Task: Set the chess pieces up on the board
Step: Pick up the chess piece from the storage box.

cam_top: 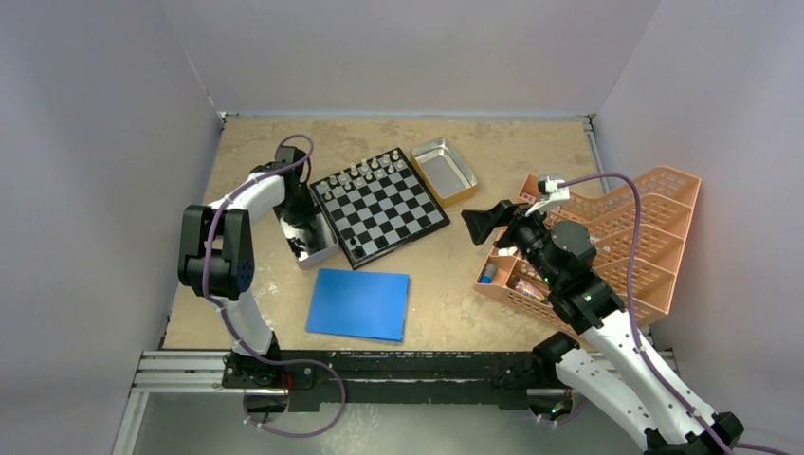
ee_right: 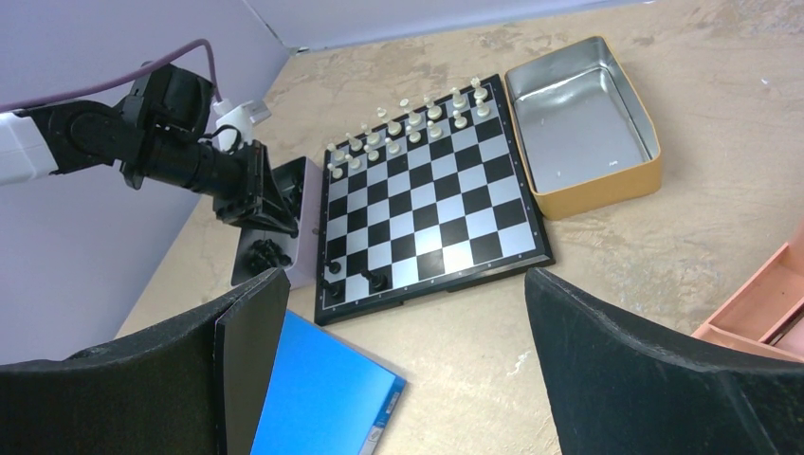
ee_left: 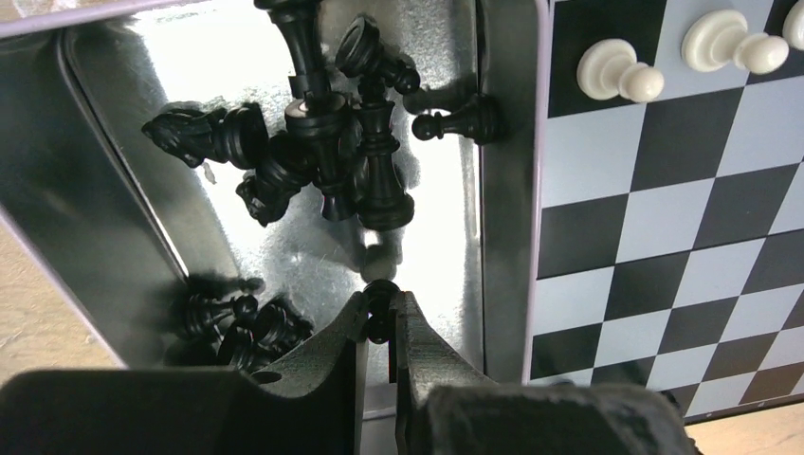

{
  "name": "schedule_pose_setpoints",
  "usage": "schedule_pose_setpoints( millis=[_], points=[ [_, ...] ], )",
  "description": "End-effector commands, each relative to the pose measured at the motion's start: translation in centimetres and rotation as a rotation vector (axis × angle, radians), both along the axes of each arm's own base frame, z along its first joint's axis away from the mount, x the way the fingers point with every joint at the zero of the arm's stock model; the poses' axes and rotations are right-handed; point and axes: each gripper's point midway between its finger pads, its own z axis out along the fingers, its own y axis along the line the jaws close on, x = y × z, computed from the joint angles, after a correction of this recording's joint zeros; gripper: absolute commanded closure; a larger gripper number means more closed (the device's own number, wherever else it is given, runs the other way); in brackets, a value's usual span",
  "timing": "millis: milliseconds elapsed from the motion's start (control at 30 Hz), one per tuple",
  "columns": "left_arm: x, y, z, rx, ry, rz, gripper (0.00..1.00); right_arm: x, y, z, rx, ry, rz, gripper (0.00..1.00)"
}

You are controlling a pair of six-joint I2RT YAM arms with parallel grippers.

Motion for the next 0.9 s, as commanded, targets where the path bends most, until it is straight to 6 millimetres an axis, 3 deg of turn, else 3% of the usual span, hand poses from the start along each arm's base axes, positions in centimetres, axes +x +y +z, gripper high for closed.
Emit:
schedule_pose_setpoints(
  millis=[0,500,867],
  points=[
    [0.7,-0.1,3.6,0.05,-0.072,-0.049,0.93,0.0,-0.1,2.3,0.02,-0.072,0.003,0.03],
    [-0.3,-3.5,8.5,0.076,-0.137,-0.227,0.93,0.2,0.1,1.9,0.013,-0.059,0.005,0.03],
    [-0.8,-9.4,10.5,-0.01,-0.18,-0.402,0.93,0.5,0.0,1.4,0.004,-0.044,-0.01,0.04]
  ],
)
